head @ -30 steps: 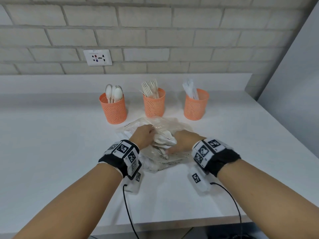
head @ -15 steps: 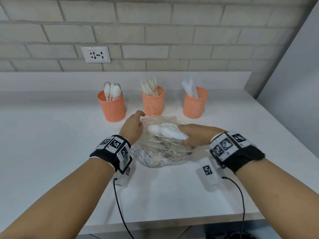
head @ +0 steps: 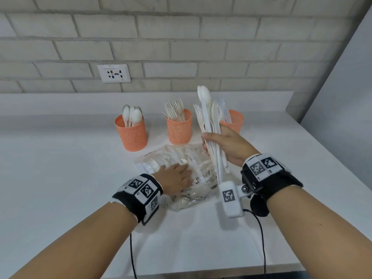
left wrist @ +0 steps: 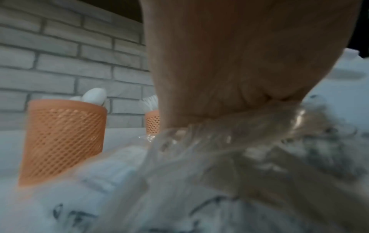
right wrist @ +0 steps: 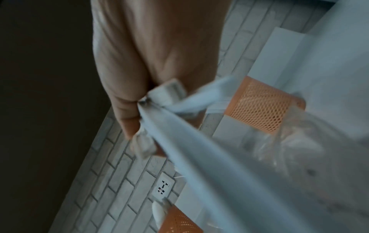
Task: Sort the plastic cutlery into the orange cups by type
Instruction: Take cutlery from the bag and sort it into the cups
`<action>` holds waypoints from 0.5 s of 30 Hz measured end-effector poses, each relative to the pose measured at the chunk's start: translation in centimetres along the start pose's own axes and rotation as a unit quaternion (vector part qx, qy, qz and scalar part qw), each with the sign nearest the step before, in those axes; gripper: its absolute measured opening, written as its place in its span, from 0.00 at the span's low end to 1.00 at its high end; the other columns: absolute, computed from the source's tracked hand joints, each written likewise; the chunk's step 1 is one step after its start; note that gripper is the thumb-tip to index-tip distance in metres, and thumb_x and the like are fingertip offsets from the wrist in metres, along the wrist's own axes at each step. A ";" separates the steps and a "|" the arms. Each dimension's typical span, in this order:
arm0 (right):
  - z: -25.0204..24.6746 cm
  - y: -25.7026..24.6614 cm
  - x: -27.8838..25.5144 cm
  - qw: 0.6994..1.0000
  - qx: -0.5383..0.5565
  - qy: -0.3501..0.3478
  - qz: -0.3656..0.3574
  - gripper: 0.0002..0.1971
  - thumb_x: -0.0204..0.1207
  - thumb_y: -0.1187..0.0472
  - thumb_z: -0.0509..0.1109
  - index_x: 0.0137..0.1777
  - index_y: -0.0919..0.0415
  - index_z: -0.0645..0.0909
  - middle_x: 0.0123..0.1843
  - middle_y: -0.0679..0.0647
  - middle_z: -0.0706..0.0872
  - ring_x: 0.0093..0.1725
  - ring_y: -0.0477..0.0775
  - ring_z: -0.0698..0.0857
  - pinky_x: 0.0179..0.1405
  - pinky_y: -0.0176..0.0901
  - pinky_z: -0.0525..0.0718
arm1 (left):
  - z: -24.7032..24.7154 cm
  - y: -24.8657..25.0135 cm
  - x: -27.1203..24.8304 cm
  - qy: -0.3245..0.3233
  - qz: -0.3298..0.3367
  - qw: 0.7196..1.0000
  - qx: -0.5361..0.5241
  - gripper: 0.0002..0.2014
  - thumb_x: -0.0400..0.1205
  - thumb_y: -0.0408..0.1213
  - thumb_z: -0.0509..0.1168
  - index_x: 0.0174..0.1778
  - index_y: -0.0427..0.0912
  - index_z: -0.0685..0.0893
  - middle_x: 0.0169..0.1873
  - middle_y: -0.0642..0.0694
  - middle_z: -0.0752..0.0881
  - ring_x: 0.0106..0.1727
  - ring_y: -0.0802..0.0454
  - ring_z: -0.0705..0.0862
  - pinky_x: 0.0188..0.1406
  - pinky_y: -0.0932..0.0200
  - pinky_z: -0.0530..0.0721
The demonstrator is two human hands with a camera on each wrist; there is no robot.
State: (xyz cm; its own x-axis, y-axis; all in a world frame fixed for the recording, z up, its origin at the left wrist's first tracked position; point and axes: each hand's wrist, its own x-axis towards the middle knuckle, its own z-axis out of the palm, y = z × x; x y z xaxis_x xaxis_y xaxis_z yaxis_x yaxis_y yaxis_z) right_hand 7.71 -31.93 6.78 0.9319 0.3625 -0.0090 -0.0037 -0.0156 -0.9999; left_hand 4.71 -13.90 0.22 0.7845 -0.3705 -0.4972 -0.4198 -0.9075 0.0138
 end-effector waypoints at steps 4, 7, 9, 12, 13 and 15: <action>0.4 -0.1 1.0 0.998 0.052 0.026 -0.019 0.07 0.80 0.67 0.64 0.49 0.54 0.77 0.29 0.45 0.86 0.32 0.45 0.84 0.38 0.43 0.82 | -2.6 -0.2 -1.0 0.252 0.012 0.869 -0.426 0.26 0.87 0.52 0.45 0.78 0.43 0.67 0.79 0.43 0.66 0.78 0.49 0.66 0.76 0.54 0.60; 1.9 -0.3 1.1 0.999 0.020 -0.017 -0.020 0.07 0.80 0.66 0.63 0.53 0.56 0.79 0.34 0.49 0.86 0.32 0.48 0.84 0.34 0.44 0.83 | -5.2 0.3 -1.3 0.295 0.074 0.769 -0.563 0.34 0.81 0.64 0.48 0.72 0.43 0.74 0.65 0.44 0.81 0.66 0.52 0.78 0.65 0.60 0.69; 3.4 -0.5 1.0 0.997 -0.032 -0.066 -0.021 0.07 0.81 0.67 0.61 0.54 0.59 0.78 0.34 0.54 0.84 0.30 0.49 0.83 0.27 0.41 0.84 | -6.4 0.9 -1.2 0.276 0.121 0.732 -0.611 0.30 0.81 0.59 0.56 0.58 0.32 0.81 0.37 0.37 0.85 0.33 0.49 0.84 0.37 0.63 0.79; 4.7 -0.7 1.4 0.991 -0.081 -0.103 0.002 0.10 0.81 0.67 0.60 0.60 0.64 0.75 0.29 0.57 0.84 0.29 0.53 0.84 0.26 0.43 0.87 | -7.0 0.7 -0.7 0.223 0.107 0.624 -0.741 0.17 0.81 0.45 0.63 0.52 0.30 0.80 0.23 0.37 0.77 0.10 0.49 0.71 0.10 0.63 0.66; 4.8 -0.6 1.6 0.989 -0.093 -0.111 0.013 0.11 0.82 0.65 0.60 0.62 0.65 0.74 0.28 0.57 0.85 0.29 0.54 0.84 0.27 0.45 0.87 | -6.8 0.6 -0.6 0.199 0.100 0.595 -0.772 0.15 0.81 0.42 0.63 0.52 0.32 0.80 0.26 0.37 0.77 0.09 0.49 0.71 0.08 0.64 0.65; 4.8 -0.6 1.8 0.984 -0.123 -0.129 0.028 0.13 0.83 0.62 0.60 0.64 0.66 0.74 0.30 0.61 0.86 0.30 0.56 0.85 0.31 0.46 0.88 | -6.4 0.4 -0.3 0.177 0.093 0.559 -0.804 0.13 0.81 0.40 0.61 0.55 0.34 0.82 0.32 0.39 0.80 0.13 0.49 0.75 0.08 0.65 0.68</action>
State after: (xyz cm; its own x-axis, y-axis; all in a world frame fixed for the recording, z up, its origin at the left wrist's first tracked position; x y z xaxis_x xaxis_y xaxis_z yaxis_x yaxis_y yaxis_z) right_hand 7.61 -26.81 7.28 0.8090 0.5793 -0.0996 0.0644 -0.2559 -0.9646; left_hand 7.19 -15.40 5.95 0.9563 -0.2454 -0.1590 0.2219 0.2550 0.9411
